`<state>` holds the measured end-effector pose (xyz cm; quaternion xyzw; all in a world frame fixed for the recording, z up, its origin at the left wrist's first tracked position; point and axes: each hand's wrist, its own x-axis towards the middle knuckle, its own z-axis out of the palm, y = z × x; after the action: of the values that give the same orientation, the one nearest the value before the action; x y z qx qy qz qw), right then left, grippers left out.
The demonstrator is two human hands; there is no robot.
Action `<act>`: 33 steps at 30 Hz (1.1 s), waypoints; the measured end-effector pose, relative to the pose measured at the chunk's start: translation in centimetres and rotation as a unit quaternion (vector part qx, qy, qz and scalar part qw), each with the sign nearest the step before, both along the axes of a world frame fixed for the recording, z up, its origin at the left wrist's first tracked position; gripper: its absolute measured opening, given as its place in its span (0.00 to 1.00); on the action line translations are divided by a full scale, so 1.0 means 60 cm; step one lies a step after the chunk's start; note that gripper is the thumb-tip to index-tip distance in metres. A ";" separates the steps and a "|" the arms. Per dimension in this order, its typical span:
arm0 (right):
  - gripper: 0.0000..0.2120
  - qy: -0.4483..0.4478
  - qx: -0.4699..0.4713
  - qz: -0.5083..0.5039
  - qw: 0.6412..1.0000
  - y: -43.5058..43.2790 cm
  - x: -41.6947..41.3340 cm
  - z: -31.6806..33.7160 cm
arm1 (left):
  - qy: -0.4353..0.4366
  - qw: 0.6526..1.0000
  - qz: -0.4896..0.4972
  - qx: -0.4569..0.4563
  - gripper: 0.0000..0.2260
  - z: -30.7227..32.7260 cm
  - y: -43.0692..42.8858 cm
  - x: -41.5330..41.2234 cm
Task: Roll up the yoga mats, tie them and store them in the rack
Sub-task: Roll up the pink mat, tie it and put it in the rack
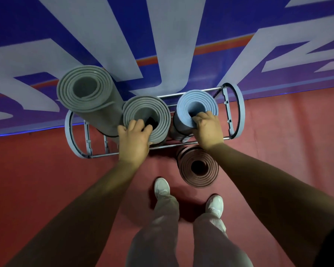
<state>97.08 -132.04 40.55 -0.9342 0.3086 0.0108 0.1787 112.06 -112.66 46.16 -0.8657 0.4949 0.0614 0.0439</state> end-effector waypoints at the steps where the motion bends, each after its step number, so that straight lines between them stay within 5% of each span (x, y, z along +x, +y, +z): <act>1: 0.11 0.006 0.012 0.016 1.000 0.007 0.005 0.000 | 0.000 1.000 0.000 0.019 0.18 -0.007 -0.004 0.001; 6: 0.17 -0.024 0.095 0.048 0.994 0.040 0.014 0.045 | 0.034 0.991 0.033 0.127 0.16 -0.033 -0.011 0.006; 10: 0.18 -0.026 0.101 -0.081 0.991 0.065 -0.048 0.086 | 0.045 0.983 0.036 0.172 0.16 -0.023 -0.033 -0.002; 15: 0.31 0.138 0.233 -0.245 0.931 0.093 -0.136 0.094 | 0.083 0.986 0.053 0.135 0.16 0.003 -0.045 -0.016; 18: 0.38 0.126 0.294 -0.215 0.923 0.121 -0.166 0.093 | 0.124 0.985 0.059 0.103 0.17 0.023 -0.053 -0.049; 20: 0.36 0.113 0.233 -0.166 0.951 0.141 -0.173 0.092 | 0.151 0.984 0.062 0.075 0.17 0.029 -0.056 -0.073; 25: 0.37 0.282 0.200 -0.080 0.935 0.173 -0.205 0.061 | 0.318 0.945 0.073 0.032 0.17 0.012 -0.041 -0.145; 29: 0.30 0.155 0.255 -0.139 0.944 0.168 -0.230 0.032 | 0.413 0.898 0.125 0.085 0.26 -0.026 -0.007 -0.209; 33: 0.26 0.033 0.254 -0.135 0.957 0.161 -0.254 0.054 | 0.467 0.868 0.168 0.005 0.29 -0.015 0.005 -0.250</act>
<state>81.84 -122.39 43.77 -0.8065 0.4250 0.0952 0.3999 97.07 -112.35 45.26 -0.8058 0.3047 0.4674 -0.1986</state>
